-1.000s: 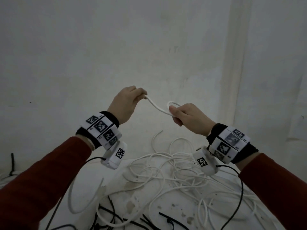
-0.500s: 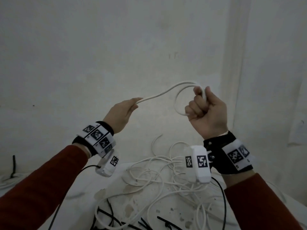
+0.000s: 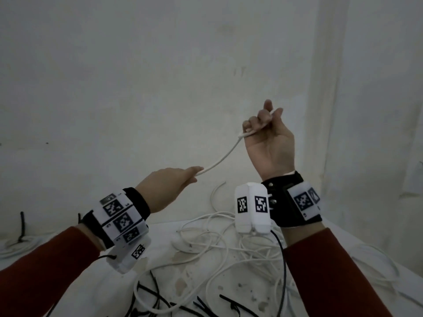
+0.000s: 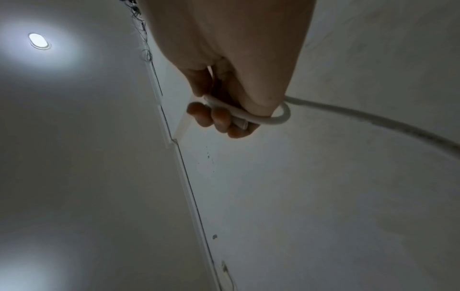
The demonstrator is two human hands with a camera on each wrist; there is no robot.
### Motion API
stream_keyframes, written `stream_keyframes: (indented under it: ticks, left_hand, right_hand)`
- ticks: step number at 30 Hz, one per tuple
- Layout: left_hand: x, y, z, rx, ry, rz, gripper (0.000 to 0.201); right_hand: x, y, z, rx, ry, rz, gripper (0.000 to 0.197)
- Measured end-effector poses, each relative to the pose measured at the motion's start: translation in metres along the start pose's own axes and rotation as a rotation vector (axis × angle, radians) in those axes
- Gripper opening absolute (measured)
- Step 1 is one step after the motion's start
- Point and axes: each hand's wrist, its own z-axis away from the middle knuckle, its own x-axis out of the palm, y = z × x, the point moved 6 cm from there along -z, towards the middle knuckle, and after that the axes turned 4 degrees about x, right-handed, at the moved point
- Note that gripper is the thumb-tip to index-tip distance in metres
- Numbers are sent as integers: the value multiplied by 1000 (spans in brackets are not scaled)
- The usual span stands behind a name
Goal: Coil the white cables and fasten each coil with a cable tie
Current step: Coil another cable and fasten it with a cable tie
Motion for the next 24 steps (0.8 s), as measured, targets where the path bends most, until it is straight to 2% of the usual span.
stream_keyframes:
  ticks: [2, 4, 7, 9, 11, 14, 16, 19, 22, 24]
  left_hand:
    - [1, 7, 6, 14, 2, -43, 42]
    - [-3, 13, 14, 66, 103, -5, 40]
    - [-13, 19, 21, 176, 231, 32, 41]
    - [-15, 17, 22, 166, 226, 42, 35]
    - [-18, 10, 24, 161, 226, 36, 29]
    - [-23, -5, 32, 138, 241, -1, 37]
    - [-23, -13, 37, 116, 237, 28, 52]
    - [-19, -20, 39, 84, 272, 175, 56]
    - [-18, -20, 38, 84, 349, 386, 52]
    - [-21, -18, 38, 67, 393, 537, 39]
  right_hand:
    - [-10, 9, -5, 2, 75, 91, 31]
    - [-23, 18, -7, -11, 151, 237, 27]
    - [-32, 30, -4, -82, 156, 736, 23]
    - [-33, 47, 3, -14, 52, 1184, 23]
    - [-36, 69, 15, 157, -112, 1577, 22]
    - [-45, 91, 37, 401, -342, 1851, 25]
    - [-45, 97, 48, 509, -406, 1845, 32]
    - [-37, 102, 59, 631, -452, 1736, 59]
    - [-29, 108, 62, 734, -401, 1354, 70]
    - [-25, 113, 62, 743, -349, 1080, 71]
